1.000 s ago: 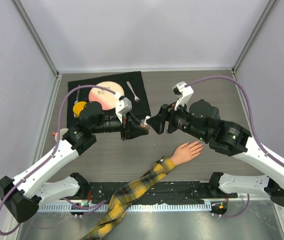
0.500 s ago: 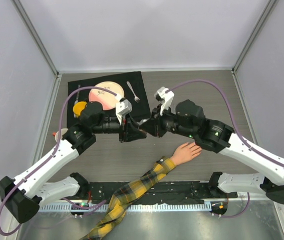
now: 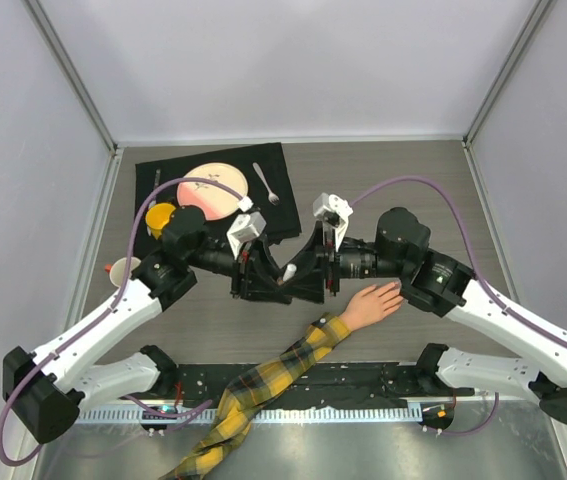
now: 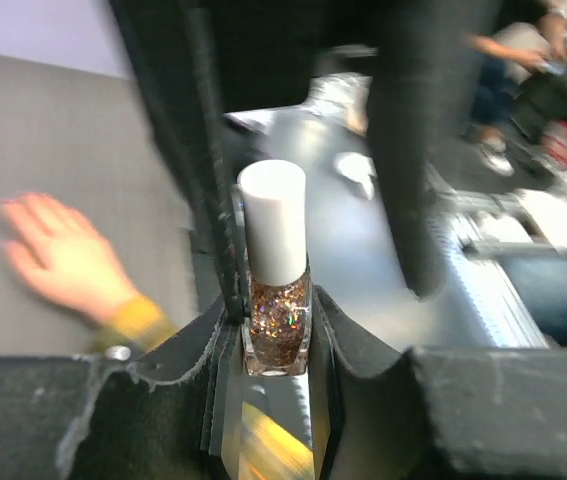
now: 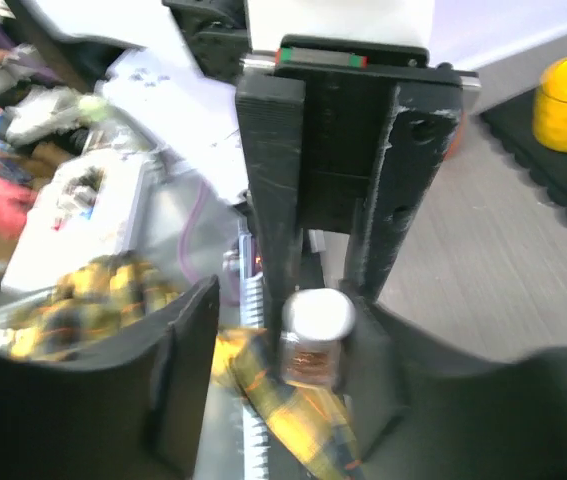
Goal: Paint the nails
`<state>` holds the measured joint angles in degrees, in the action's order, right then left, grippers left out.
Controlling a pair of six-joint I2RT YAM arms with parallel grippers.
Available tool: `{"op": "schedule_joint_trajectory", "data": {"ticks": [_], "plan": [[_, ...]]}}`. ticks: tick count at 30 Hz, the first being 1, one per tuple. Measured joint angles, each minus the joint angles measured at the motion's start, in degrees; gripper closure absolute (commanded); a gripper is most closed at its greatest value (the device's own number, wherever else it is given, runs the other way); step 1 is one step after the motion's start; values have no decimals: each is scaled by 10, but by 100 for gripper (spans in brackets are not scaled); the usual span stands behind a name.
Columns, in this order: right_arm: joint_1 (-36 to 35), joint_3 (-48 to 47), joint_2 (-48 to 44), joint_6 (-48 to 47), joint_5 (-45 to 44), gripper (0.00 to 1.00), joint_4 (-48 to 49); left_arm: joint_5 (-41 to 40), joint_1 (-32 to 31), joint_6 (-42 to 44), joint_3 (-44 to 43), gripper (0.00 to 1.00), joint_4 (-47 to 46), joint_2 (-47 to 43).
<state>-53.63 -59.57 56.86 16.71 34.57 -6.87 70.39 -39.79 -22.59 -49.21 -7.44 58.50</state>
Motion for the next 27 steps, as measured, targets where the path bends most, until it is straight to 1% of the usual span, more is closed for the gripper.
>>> {"op": "schedule_joint_trajectory", "data": {"ticks": [1, 2, 3, 5, 7, 8, 9, 11, 12, 14, 15, 18, 21, 22, 25, 27], "plan": [[-2, -7, -2, 6, -17, 33, -12, -29, 0, 17, -5, 100, 18, 0], [-7, -16, -4, 5, -48, 27, -26, -55, 2, 33, -8, 100, 28, 0], [-9, -21, -5, 5, -69, 25, -36, -78, 2, 48, -13, 100, 39, 0], [-12, -41, -3, 12, -123, 22, -72, -127, -1, 75, -19, 100, 59, 0], [-12, -58, 1, 16, -172, 22, -112, -171, -2, 98, -26, 100, 77, -2], [-12, -65, 3, 19, -193, 23, -126, -191, -2, 109, -29, 100, 86, -3], [-12, -73, 6, 24, -218, 33, -144, -208, -2, 115, -31, 100, 91, -4], [-11, -85, 9, 37, -268, 42, -170, -241, -2, 132, -33, 100, 103, -6], [-11, -90, 9, 44, -290, 51, -179, -254, -2, 139, -33, 100, 108, -7], [-11, -101, 14, 62, -330, 58, -194, -278, -2, 146, -33, 100, 118, -7], [-11, -108, 18, 71, -344, 59, -200, -287, -2, 150, -33, 100, 122, -7], [-15, -128, 36, 89, -373, 58, -207, -308, -2, 155, -33, 100, 125, -8], [-23, -137, 51, 98, -389, 52, -208, -321, -2, 156, -33, 100, 127, -10], [-26, -137, 54, 100, -393, 49, -208, -322, -2, 155, -33, 100, 127, -12], [-31, -137, 62, 104, -400, 48, -209, -322, -2, 155, -33, 100, 127, -14], [-34, -137, 63, 105, -403, 49, -209, -322, -2, 155, -33, 100, 127, -15]]}}
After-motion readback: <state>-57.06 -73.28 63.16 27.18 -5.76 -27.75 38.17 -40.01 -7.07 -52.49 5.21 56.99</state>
